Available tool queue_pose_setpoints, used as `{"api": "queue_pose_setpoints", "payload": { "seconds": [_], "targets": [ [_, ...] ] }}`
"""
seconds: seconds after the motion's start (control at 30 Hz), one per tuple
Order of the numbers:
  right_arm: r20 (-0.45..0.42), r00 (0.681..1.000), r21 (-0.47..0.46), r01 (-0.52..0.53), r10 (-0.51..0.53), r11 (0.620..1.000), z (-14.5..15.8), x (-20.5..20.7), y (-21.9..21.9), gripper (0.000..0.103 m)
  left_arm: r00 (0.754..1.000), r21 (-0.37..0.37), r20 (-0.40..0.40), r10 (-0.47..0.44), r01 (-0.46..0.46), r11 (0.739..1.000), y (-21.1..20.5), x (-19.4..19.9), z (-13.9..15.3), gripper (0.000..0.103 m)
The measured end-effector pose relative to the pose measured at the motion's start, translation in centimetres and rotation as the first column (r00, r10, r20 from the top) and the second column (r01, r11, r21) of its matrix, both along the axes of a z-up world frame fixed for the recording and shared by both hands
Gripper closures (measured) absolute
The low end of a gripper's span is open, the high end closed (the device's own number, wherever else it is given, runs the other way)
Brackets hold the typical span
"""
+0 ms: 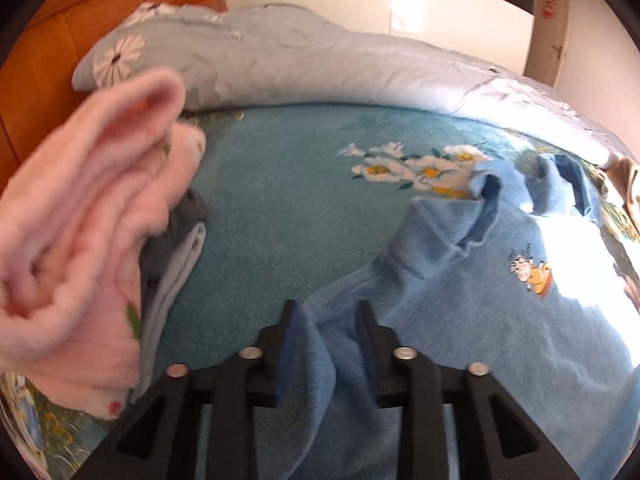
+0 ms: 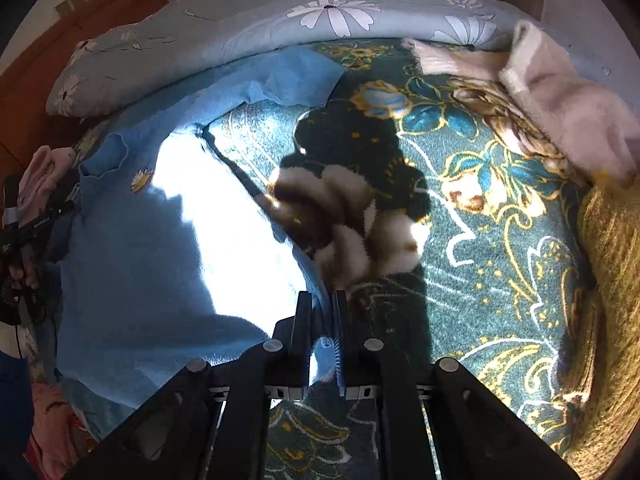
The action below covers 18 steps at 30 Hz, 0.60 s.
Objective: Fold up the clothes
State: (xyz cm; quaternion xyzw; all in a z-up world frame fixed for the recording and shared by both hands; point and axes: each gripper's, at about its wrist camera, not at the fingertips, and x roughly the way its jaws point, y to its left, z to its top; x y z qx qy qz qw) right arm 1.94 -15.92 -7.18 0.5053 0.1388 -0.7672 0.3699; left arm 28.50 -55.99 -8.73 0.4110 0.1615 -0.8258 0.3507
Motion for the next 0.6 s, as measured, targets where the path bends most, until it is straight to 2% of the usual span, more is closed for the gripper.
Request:
{"api": "queue_pose_setpoints", "payload": {
  "seconds": [0.03,0.07,0.1,0.23,0.4,0.47,0.53,0.6],
  "targets": [
    [-0.024,1.000,-0.020,0.009,-0.010,1.000,0.8,-0.5,-0.4,0.078,1.000,-0.009,-0.006,-0.015,0.015,1.000,0.2,-0.4,0.2,0.047],
    [-0.041,0.999,-0.031,0.012,-0.014,0.999,1.5,-1.1,-1.3,0.064,0.999,-0.018,-0.011,-0.031,0.031,0.999,0.3,-0.8,0.5,0.041],
    [-0.058,0.998,-0.042,0.015,-0.017,0.999,2.1,-1.7,-2.2,0.059,0.999,-0.015,0.002,-0.046,0.047,0.999,0.3,-1.5,0.4,0.041],
    [-0.062,0.997,-0.062,-0.050,0.046,0.997,2.5,-3.9,-8.1,0.055,0.993,0.011,0.045,-0.105,0.105,0.994,-0.1,-4.9,0.0,0.041],
    [0.068,0.990,-0.016,-0.121,0.122,0.993,-1.8,-6.5,-14.0,0.055,0.991,0.081,0.080,-0.110,0.103,0.991,-2.1,-8.4,-2.2,0.041],
    [0.064,0.984,0.015,-0.167,0.165,0.986,-3.1,-6.0,-14.9,0.055,0.993,0.090,0.083,-0.080,0.072,0.993,-3.0,-8.4,-2.7,0.041],
    [0.063,0.979,0.002,-0.193,0.193,0.981,-3.6,-5.2,-14.2,0.055,0.995,0.077,0.096,-0.022,0.015,0.997,-3.8,-8.2,-2.9,0.041],
    [0.054,0.979,-0.015,-0.197,0.198,0.980,-3.4,-4.7,-12.5,0.055,0.999,0.097,0.036,-0.001,-0.002,0.995,-3.5,-7.1,-2.2,0.041]
  ]
}}
